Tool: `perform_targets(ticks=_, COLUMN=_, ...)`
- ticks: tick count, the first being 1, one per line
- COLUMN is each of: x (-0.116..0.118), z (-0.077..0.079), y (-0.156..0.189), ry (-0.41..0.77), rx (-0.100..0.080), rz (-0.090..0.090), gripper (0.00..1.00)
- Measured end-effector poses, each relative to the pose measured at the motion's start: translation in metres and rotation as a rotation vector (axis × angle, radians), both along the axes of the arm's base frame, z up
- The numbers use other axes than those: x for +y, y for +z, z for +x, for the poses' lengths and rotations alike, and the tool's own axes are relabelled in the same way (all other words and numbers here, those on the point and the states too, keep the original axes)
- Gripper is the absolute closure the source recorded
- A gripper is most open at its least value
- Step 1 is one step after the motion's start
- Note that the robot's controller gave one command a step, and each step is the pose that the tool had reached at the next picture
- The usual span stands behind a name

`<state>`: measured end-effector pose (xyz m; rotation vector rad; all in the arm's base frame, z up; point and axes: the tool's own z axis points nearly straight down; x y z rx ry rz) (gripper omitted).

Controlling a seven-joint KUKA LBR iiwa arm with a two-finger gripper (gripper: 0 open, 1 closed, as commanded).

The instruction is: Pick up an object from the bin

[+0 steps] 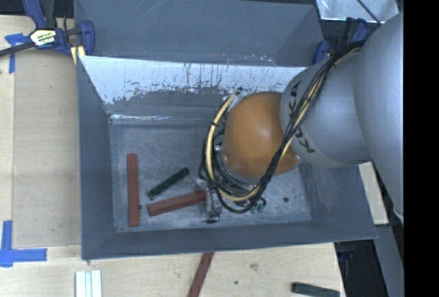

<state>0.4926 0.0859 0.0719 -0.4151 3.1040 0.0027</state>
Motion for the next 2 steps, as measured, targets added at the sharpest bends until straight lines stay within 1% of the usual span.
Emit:
perform_targets(ticks=1, x=0.0, z=0.0, y=0.0, ry=0.0, rx=0.0, rz=0.0, gripper=1.0)
perform_targets(ticks=2, x=-0.003, z=0.003, y=0.13, ry=-0.017, rx=0.008, rz=-0.003, gripper=1.0)
